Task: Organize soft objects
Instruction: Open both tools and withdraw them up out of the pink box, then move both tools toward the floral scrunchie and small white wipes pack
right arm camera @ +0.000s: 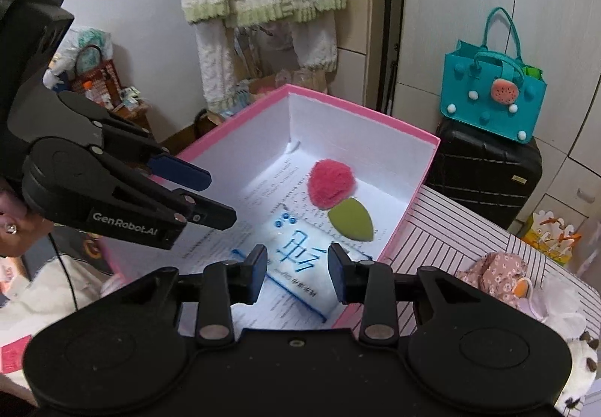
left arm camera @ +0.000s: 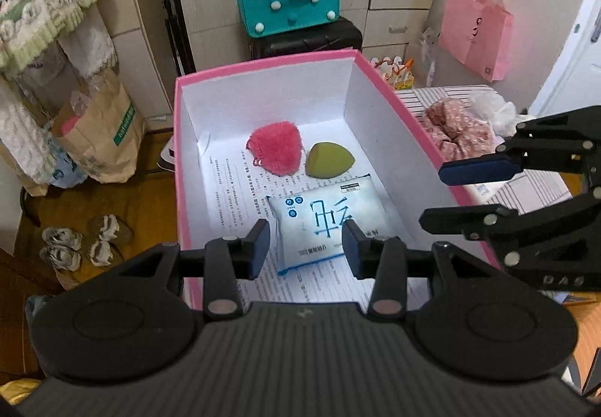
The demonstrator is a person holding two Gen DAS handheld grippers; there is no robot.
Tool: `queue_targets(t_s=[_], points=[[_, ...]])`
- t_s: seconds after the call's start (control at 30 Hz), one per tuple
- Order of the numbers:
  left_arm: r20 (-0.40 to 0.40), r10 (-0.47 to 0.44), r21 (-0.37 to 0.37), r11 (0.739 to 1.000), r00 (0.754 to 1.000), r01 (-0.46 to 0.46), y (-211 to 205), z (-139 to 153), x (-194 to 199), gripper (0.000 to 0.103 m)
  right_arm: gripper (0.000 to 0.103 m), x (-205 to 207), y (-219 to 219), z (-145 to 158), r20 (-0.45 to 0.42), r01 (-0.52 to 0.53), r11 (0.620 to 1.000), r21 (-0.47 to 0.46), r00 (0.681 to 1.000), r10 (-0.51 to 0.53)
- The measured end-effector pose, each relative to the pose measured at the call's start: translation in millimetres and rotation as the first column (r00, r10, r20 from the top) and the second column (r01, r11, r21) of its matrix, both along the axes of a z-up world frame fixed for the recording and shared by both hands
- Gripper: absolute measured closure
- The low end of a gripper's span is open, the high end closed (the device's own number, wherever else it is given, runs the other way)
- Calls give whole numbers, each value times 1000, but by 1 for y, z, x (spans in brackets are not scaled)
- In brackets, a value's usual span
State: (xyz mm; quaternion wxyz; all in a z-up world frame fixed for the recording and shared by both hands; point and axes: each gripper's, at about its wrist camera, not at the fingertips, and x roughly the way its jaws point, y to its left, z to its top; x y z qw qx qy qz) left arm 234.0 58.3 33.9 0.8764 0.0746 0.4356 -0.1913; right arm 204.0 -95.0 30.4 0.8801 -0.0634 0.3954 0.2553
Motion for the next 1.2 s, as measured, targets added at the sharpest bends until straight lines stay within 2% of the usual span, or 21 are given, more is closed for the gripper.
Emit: queue_targets(t_s=[0.33,0.57,0.93,1.2], points=[[83,-85,29,996,993,83,2,45,-77,53,60,-61,-7,36,62,-56,998,28,997,54],[135,-117,34,993,984,113,0,62,-129,47,58,-103,-12,57,98,-82,996,39,992,78],[137,-192,41,981,972,188,-11,55,-181,39,50,-161,-37,61,135,-72,996,44,989,66],[133,-262,23,965,956,261,-25,44,-207,30,46,-195,-57,44,116,-7,999,36,993,3]])
